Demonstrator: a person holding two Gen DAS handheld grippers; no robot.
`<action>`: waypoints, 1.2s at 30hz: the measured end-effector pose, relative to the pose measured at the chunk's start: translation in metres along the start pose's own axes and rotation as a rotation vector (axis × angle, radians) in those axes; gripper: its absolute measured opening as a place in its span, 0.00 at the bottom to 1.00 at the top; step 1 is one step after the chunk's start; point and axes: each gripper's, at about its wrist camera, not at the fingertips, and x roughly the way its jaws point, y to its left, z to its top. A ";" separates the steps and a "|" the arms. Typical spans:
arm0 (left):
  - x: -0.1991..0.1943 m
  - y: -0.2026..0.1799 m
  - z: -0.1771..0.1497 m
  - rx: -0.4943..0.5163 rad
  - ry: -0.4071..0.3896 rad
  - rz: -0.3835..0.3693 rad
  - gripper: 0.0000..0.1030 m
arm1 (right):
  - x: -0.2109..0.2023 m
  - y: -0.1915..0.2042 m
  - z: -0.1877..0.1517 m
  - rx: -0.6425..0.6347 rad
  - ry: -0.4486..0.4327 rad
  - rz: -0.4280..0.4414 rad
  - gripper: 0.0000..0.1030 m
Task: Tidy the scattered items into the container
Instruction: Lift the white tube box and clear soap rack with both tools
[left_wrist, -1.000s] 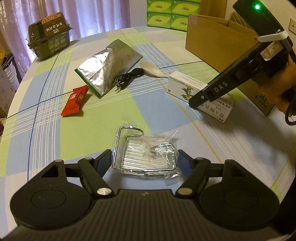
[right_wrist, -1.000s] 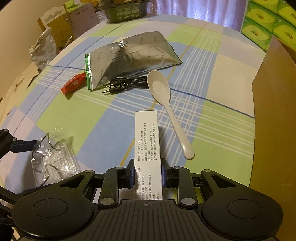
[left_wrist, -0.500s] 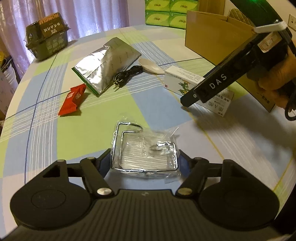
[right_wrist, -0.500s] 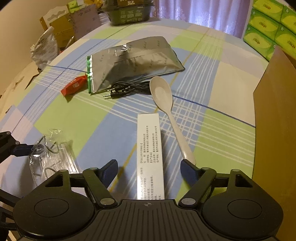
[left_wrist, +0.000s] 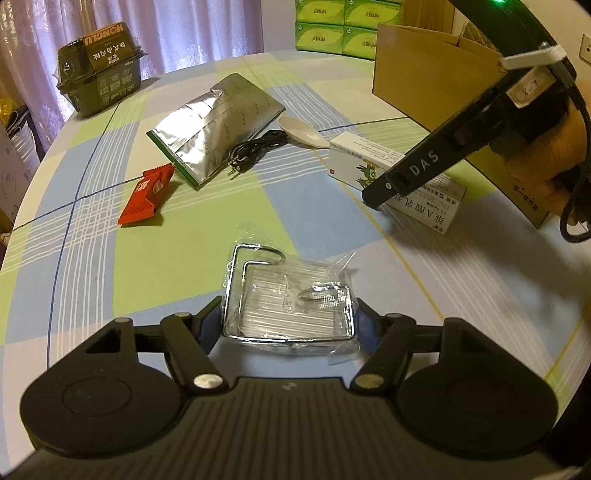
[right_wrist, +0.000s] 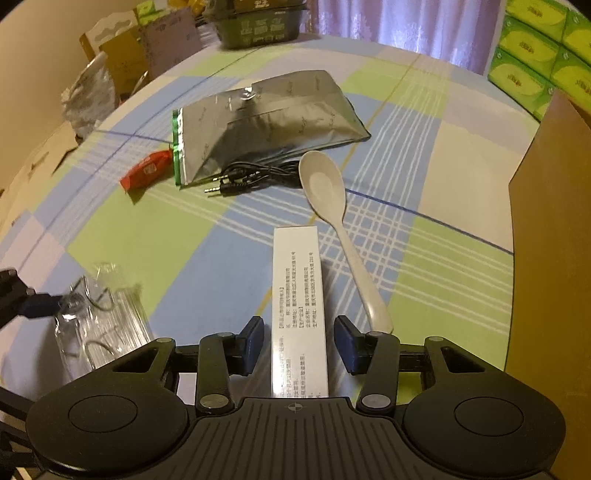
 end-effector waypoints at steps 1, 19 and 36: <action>0.000 0.000 0.000 0.000 -0.001 0.000 0.65 | 0.000 0.000 0.000 -0.005 0.000 -0.006 0.40; -0.013 0.000 -0.003 -0.027 -0.007 0.012 0.64 | -0.037 -0.001 -0.006 0.098 -0.151 0.038 0.28; -0.060 -0.006 0.018 -0.026 -0.070 0.032 0.64 | -0.094 -0.002 -0.021 0.236 -0.293 0.009 0.28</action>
